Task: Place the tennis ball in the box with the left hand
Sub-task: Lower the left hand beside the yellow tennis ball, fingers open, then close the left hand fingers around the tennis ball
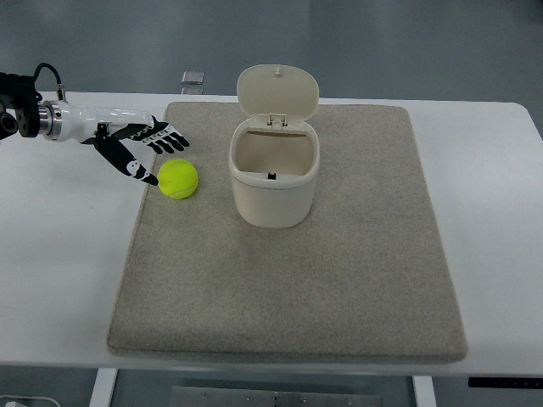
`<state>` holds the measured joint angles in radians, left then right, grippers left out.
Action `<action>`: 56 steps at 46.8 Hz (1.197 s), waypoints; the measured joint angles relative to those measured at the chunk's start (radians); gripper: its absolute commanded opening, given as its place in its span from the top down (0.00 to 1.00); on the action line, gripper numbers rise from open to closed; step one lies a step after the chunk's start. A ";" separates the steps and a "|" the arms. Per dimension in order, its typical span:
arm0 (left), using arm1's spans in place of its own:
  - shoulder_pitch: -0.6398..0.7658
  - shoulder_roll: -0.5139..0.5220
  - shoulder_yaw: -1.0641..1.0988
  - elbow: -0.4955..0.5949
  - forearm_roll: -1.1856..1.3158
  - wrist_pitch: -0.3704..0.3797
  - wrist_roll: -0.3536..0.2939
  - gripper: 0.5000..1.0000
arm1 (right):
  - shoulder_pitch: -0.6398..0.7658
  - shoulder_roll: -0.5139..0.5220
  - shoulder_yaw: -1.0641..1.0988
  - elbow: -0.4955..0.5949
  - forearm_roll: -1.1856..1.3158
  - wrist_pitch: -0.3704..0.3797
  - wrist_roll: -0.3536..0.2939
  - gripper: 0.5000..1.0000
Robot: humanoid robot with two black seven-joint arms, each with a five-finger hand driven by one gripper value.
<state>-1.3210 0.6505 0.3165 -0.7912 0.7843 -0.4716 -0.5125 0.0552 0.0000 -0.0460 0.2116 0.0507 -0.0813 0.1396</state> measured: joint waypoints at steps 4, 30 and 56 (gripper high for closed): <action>0.001 0.000 0.001 -0.001 0.020 0.026 0.000 0.25 | 0.000 0.000 0.000 0.000 0.000 0.000 0.000 0.12; 0.015 -0.014 0.008 -0.077 0.158 0.150 0.000 0.25 | 0.000 0.000 0.000 0.000 0.000 0.000 0.000 0.12; 0.032 -0.014 0.009 -0.078 0.196 0.208 0.000 0.25 | 0.000 0.000 0.000 0.000 0.000 0.000 0.000 0.12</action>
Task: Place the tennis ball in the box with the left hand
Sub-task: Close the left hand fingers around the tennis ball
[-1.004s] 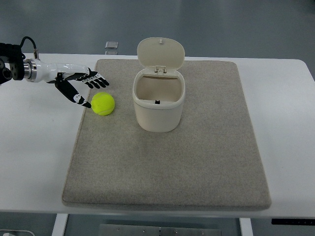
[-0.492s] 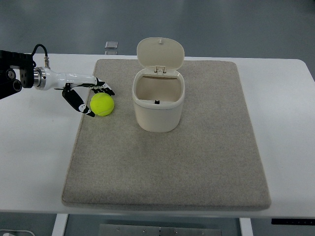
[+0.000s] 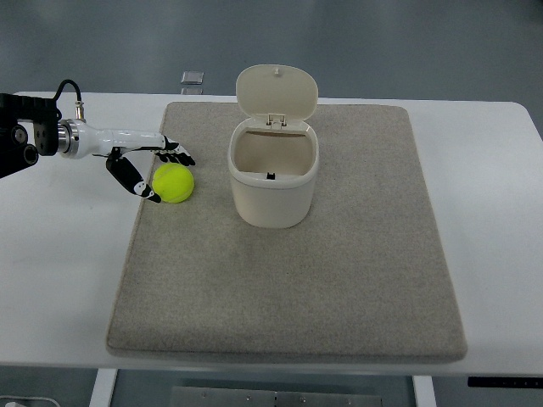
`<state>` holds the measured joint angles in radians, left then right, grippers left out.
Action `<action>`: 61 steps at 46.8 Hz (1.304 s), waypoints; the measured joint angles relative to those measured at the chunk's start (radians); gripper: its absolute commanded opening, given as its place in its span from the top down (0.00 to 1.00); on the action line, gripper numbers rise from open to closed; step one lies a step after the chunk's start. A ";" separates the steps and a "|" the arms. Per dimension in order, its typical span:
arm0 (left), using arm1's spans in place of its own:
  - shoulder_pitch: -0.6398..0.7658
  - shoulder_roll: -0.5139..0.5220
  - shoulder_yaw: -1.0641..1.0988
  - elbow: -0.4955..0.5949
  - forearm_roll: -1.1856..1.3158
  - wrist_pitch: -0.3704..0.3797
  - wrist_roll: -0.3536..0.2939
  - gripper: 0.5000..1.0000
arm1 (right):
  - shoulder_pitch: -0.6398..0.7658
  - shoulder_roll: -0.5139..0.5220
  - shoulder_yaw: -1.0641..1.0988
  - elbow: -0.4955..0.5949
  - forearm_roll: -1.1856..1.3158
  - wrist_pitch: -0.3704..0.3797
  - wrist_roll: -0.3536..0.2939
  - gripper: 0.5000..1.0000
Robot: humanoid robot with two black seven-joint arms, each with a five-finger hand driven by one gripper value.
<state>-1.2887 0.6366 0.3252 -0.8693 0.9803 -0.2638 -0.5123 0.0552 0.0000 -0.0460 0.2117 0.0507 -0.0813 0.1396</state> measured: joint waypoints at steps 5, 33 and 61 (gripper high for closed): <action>0.002 -0.001 0.000 0.000 0.001 0.004 0.000 0.26 | 0.000 0.000 0.000 0.000 0.000 0.000 0.000 0.12; 0.014 -0.004 0.000 0.000 0.043 0.049 0.000 0.26 | 0.000 0.000 0.000 0.001 0.000 0.000 0.000 0.12; 0.017 -0.020 -0.001 0.001 0.041 0.065 0.001 0.27 | 0.000 0.000 0.000 0.000 0.000 0.000 0.000 0.12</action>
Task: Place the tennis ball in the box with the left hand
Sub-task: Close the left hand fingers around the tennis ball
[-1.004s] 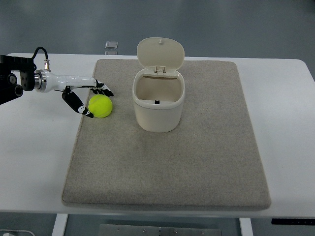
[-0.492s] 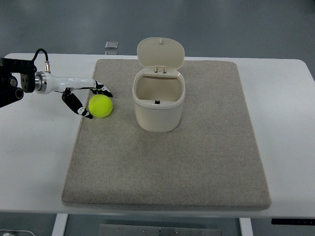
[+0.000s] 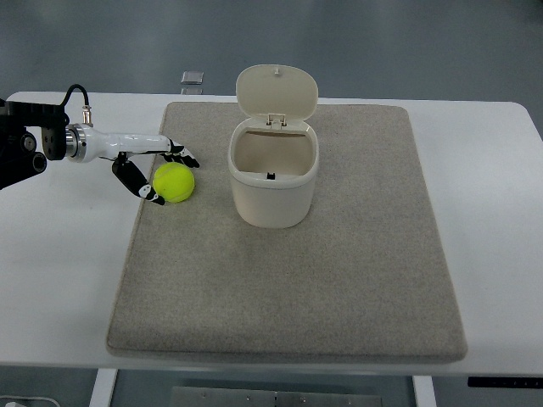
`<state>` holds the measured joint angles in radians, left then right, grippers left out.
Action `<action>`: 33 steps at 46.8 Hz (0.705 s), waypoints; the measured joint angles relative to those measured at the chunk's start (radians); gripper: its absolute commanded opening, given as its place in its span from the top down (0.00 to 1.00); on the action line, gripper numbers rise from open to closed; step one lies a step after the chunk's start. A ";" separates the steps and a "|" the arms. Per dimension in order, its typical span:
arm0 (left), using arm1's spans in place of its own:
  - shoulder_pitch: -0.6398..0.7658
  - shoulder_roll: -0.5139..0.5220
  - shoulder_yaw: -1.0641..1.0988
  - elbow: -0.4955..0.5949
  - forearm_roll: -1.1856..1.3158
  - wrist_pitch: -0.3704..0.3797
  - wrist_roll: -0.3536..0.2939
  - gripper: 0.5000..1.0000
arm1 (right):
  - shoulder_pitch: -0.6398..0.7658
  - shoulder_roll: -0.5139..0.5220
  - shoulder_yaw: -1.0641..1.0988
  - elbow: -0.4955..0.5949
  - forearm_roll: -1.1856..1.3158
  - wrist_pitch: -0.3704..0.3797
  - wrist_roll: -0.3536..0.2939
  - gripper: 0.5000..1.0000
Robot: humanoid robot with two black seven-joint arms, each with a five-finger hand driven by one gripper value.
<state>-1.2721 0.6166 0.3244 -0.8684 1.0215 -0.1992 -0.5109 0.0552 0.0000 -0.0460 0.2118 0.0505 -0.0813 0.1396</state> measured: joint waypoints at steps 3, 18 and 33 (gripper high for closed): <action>0.008 -0.001 0.001 0.000 0.000 0.000 0.000 0.28 | 0.000 0.000 0.000 0.000 0.000 0.000 0.000 0.12; 0.026 -0.011 0.001 0.001 0.002 0.002 0.000 0.35 | 0.000 0.000 0.000 0.000 0.000 0.000 0.000 0.12; 0.022 -0.014 -0.007 0.001 -0.001 0.043 0.000 0.44 | 0.000 0.000 0.000 0.000 0.000 0.000 0.000 0.12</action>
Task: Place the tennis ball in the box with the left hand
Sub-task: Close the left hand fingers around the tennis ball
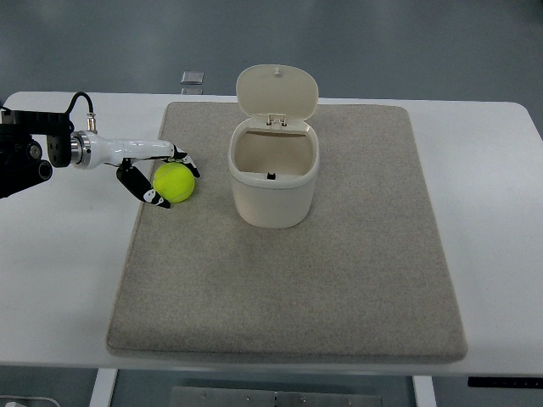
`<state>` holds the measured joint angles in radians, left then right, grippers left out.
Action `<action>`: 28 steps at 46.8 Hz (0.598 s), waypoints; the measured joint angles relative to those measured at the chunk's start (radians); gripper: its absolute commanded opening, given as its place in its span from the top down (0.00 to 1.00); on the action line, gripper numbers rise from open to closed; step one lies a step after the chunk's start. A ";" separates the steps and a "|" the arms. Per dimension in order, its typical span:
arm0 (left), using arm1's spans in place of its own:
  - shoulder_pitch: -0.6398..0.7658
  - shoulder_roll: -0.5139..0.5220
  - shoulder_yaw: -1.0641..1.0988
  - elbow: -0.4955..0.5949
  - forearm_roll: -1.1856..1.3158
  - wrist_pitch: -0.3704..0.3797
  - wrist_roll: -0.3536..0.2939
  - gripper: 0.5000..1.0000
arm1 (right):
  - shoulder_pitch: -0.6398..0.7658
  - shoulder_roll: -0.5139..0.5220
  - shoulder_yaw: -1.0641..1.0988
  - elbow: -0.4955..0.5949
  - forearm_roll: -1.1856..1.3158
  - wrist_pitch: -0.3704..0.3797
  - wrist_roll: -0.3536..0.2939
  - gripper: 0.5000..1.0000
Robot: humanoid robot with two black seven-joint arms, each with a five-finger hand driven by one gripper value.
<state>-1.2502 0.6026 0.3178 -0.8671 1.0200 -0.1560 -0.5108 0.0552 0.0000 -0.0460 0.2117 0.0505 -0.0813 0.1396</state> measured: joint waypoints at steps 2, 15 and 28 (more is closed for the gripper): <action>-0.001 0.000 0.000 0.000 0.001 0.002 0.000 0.45 | 0.000 0.000 0.000 0.000 0.000 0.000 0.000 0.12; 0.000 0.000 0.004 -0.003 0.003 0.003 0.000 0.74 | 0.000 0.000 0.000 0.000 0.000 0.000 0.000 0.12; -0.003 0.000 0.006 -0.003 0.004 0.003 0.005 0.98 | 0.000 0.000 0.000 0.000 0.000 0.000 0.000 0.12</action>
<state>-1.2530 0.6028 0.3237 -0.8698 1.0237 -0.1532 -0.5056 0.0552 0.0000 -0.0460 0.2118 0.0505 -0.0813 0.1396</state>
